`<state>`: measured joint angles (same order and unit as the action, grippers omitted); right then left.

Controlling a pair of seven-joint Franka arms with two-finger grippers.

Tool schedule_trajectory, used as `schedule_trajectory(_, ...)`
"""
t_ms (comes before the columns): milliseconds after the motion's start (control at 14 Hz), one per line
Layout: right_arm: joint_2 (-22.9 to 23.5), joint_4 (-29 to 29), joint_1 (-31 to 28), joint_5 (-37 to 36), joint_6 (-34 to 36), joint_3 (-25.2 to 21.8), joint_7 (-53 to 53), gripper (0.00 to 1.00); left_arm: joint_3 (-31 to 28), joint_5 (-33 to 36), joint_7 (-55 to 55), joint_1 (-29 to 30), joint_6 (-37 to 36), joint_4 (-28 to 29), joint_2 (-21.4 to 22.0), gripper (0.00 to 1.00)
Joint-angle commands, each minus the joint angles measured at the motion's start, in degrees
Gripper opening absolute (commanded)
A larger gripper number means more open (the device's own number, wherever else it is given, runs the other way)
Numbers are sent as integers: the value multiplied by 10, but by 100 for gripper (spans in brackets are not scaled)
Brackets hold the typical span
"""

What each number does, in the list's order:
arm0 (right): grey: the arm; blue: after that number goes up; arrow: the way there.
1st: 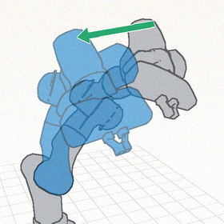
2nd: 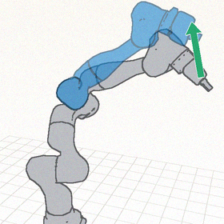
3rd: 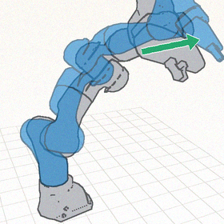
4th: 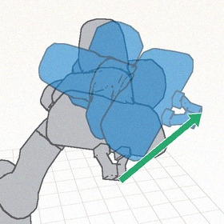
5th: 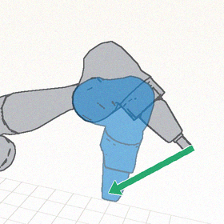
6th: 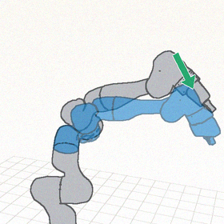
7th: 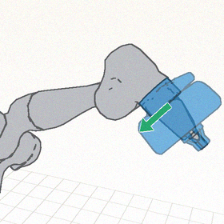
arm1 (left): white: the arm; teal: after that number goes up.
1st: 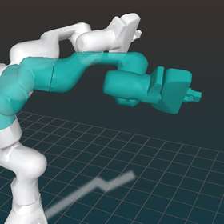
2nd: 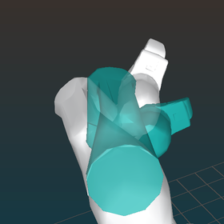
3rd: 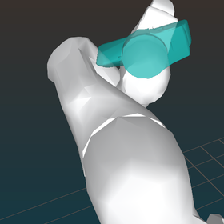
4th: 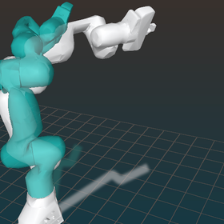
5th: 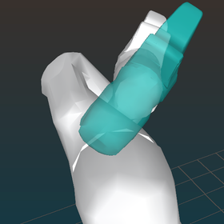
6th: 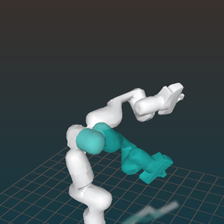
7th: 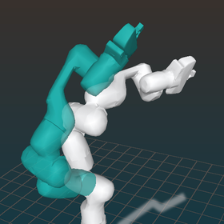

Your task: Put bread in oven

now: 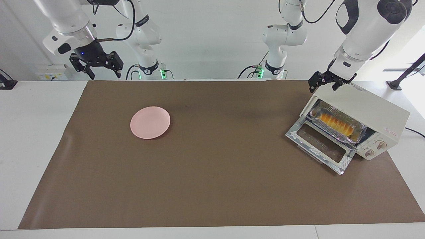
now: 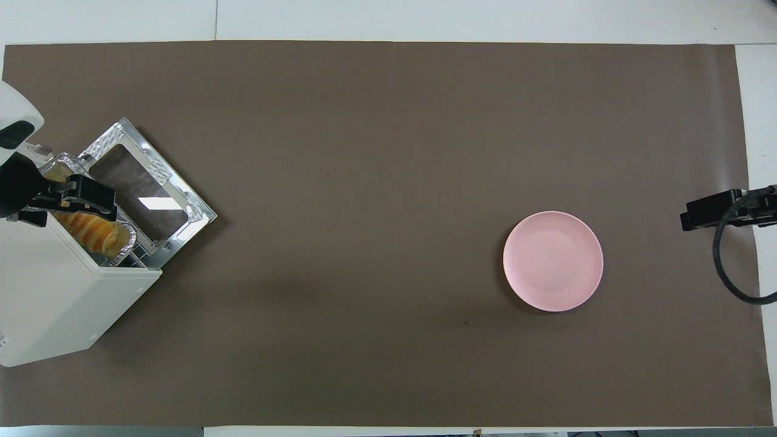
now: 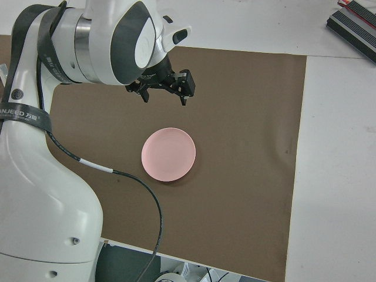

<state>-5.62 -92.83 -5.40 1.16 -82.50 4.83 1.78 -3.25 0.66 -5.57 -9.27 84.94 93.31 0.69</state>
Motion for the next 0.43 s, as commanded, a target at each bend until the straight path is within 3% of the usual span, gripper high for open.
schedule_trajectory(0,-9,-5,-8,8,8,3,16,100,1,-7,6,-4,14,-5,-3,100)
schedule_trajectory(357,-9,-5,-8,8,8,3,16,100,1,-7,5,-4,35,-4,-3,100)
